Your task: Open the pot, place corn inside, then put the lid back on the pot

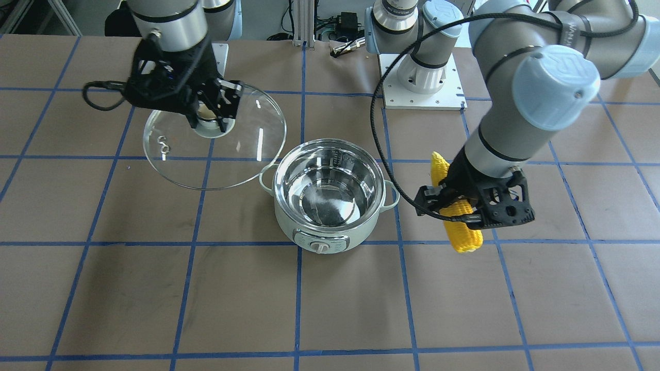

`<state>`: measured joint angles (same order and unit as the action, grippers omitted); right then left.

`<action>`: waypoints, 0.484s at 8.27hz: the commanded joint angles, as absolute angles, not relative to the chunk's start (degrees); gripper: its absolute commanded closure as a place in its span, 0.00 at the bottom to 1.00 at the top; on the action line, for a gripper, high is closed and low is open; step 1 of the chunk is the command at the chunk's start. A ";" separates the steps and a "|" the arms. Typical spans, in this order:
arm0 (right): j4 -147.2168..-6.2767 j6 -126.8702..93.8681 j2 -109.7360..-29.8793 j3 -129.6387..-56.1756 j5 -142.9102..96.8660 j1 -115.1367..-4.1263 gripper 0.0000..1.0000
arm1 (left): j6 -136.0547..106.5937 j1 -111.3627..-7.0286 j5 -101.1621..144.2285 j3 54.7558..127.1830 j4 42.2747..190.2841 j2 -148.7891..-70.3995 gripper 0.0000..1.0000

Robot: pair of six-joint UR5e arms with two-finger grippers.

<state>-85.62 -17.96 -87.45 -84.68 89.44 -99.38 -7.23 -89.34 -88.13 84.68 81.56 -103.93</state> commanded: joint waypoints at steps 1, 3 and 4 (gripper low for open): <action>-80.60 -6.96 -90.09 -85.08 89.82 -92.38 0.92 | -12.64 -99.90 -88.15 85.77 82.35 -103.18 1.00; -79.63 -6.59 -90.18 -85.17 89.21 -92.37 0.92 | -18.51 -105.36 -88.07 91.29 80.69 -103.53 1.00; -79.63 -6.50 -90.09 -85.25 88.51 -92.37 0.93 | -18.89 -106.25 -87.98 93.15 80.42 -103.88 1.00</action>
